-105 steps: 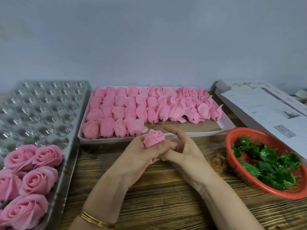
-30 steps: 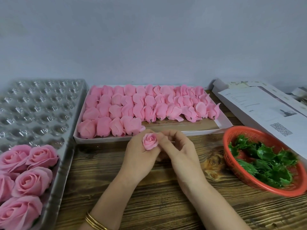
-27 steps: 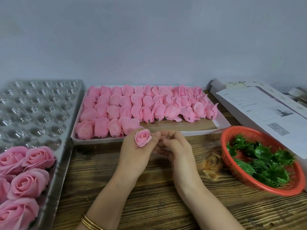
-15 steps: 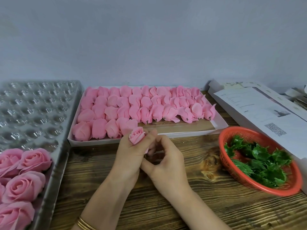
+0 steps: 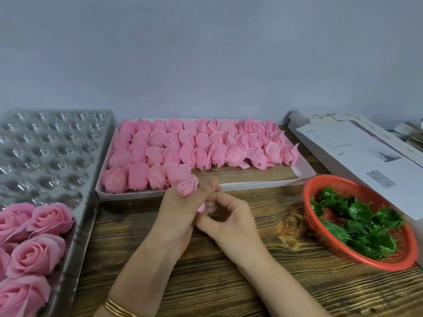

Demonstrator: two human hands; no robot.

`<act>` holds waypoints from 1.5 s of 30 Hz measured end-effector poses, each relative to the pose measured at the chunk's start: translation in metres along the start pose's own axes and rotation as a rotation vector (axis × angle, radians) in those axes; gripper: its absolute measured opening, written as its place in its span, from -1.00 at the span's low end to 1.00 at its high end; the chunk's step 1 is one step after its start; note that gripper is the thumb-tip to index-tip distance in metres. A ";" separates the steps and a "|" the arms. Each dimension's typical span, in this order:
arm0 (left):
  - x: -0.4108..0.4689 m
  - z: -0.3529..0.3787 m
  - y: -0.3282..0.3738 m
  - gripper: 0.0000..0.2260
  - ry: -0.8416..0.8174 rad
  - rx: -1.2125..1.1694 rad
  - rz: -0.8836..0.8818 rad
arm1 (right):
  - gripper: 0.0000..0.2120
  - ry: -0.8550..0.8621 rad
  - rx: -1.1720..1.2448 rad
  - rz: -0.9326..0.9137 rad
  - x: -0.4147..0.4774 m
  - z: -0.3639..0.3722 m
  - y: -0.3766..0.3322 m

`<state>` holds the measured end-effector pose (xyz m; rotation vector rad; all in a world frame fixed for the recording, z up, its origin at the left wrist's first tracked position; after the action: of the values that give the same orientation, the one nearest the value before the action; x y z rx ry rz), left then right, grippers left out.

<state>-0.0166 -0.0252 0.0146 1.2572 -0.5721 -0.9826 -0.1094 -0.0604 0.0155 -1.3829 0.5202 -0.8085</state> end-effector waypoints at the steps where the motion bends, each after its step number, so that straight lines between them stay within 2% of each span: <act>1: 0.000 0.000 -0.001 -0.67 0.024 0.008 -0.007 | -0.76 0.020 -0.050 -0.020 -0.001 0.001 0.001; 3: 0.000 0.001 -0.002 -0.61 0.051 0.036 0.001 | -0.73 0.062 -0.139 -0.070 -0.003 0.001 0.003; 7: 0.003 0.001 -0.004 -0.66 0.001 0.017 0.021 | -0.80 0.099 -0.194 -0.100 -0.003 -0.001 0.003; 10: 0.004 -0.003 -0.005 -0.66 -0.063 0.005 -0.005 | -0.88 0.037 -0.112 -0.061 -0.001 -0.003 0.000; 12: 0.005 -0.006 -0.005 -0.69 -0.089 0.016 -0.020 | -0.82 -0.031 0.033 0.016 0.000 -0.004 0.000; 14: 0.005 -0.006 -0.005 -0.58 -0.056 0.066 -0.005 | -0.72 -0.048 0.125 0.092 0.001 -0.006 0.002; 17: 0.004 -0.002 -0.006 -0.41 0.047 0.070 0.066 | -0.74 -0.001 0.032 0.073 0.002 -0.004 0.005; 20: 0.003 0.000 -0.006 -0.41 0.069 0.082 0.105 | -0.77 0.098 -0.055 -0.004 0.002 -0.005 0.009; 22: 0.004 -0.003 -0.004 -0.41 0.045 0.054 0.083 | -0.83 0.100 -0.041 -0.019 0.003 -0.006 0.010; 24: 0.005 -0.006 -0.004 -0.49 -0.019 0.078 0.042 | -0.87 0.029 0.092 0.052 0.004 -0.006 0.010; 26: 0.005 -0.008 -0.004 -0.69 -0.103 0.135 -0.003 | -0.92 -0.027 0.282 0.203 0.006 -0.006 0.011; 27: 0.004 -0.009 -0.004 -0.72 -0.125 0.149 -0.019 | -0.92 -0.044 0.375 0.278 0.007 -0.006 0.011; 29: 0.005 -0.009 -0.005 -0.64 -0.113 0.154 -0.010 | -0.86 -0.066 0.467 0.339 0.008 -0.008 0.012; 32: 0.005 -0.005 -0.007 -0.68 -0.036 0.094 0.016 | -0.81 -0.030 0.290 0.223 0.007 -0.010 0.010; 34: 0.005 -0.003 -0.008 -0.61 -0.007 0.083 0.033 | -0.74 0.022 0.162 0.121 0.005 -0.009 0.011; 37: 0.004 -0.004 -0.006 -0.60 -0.007 0.073 0.042 | -0.78 0.065 0.115 0.050 0.004 -0.008 0.010; 39: 0.003 -0.005 -0.002 -0.63 -0.048 0.086 0.022 | -0.84 0.038 0.165 0.085 0.005 -0.008 0.008; 42: 0.000 -0.007 -0.001 -0.74 -0.138 0.125 -0.010 | -0.91 -0.051 0.405 0.299 0.008 -0.007 0.011; 45: 0.000 -0.005 -0.001 -0.78 -0.088 0.112 -0.008 | -0.93 -0.070 0.498 0.367 0.009 -0.007 0.013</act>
<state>-0.0127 -0.0223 0.0128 1.3207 -0.6989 -1.0284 -0.1064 -0.0724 0.0028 -0.8207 0.4611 -0.5379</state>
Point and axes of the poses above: each hand's wrist, its own x-axis towards the middle knuckle, its own z-axis out of the palm, y = z × x, the point moved 2 cm from there along x, towards the middle knuckle, and after that the axes turned 14 degrees about x, right-handed, at the moved point
